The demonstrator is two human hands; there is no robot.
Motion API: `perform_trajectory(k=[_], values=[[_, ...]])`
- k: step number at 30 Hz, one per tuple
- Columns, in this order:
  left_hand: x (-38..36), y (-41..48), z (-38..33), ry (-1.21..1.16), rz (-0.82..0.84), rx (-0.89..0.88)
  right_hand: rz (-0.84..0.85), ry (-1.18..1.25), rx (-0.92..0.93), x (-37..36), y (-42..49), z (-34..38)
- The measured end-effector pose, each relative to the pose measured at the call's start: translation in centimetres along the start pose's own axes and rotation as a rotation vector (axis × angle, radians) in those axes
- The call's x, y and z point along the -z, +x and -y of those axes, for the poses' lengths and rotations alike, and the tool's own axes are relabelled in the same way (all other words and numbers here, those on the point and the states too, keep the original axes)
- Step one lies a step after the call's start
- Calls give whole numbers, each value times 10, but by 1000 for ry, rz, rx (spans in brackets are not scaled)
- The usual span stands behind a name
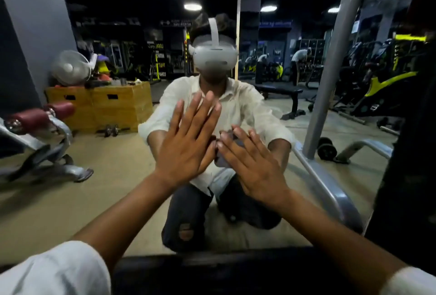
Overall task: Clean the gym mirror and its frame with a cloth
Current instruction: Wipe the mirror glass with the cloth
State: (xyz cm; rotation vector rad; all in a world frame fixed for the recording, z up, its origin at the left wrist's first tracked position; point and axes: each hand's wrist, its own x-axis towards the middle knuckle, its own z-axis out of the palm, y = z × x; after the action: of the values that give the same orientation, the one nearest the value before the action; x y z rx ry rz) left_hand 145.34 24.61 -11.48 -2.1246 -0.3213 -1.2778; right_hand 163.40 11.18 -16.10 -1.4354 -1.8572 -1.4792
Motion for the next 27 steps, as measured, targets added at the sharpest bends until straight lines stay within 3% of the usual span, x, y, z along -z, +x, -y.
perform_trajectory(k=[9,16,21,25,27], values=[[-10,-10,-7,153,18,41,17,-47,111,-24,-68,24],[-8,-8,-6,132,9,17,193,-43,234,-16,-79,-2],[-5,-7,-10,108,-20,28,69,-29,-37,6,-54,-11],[0,8,1,25,-126,11,94,-86,60,23,-29,-37],[5,26,3,-4,-153,-2,12,-86,-60,37,-5,-64]])
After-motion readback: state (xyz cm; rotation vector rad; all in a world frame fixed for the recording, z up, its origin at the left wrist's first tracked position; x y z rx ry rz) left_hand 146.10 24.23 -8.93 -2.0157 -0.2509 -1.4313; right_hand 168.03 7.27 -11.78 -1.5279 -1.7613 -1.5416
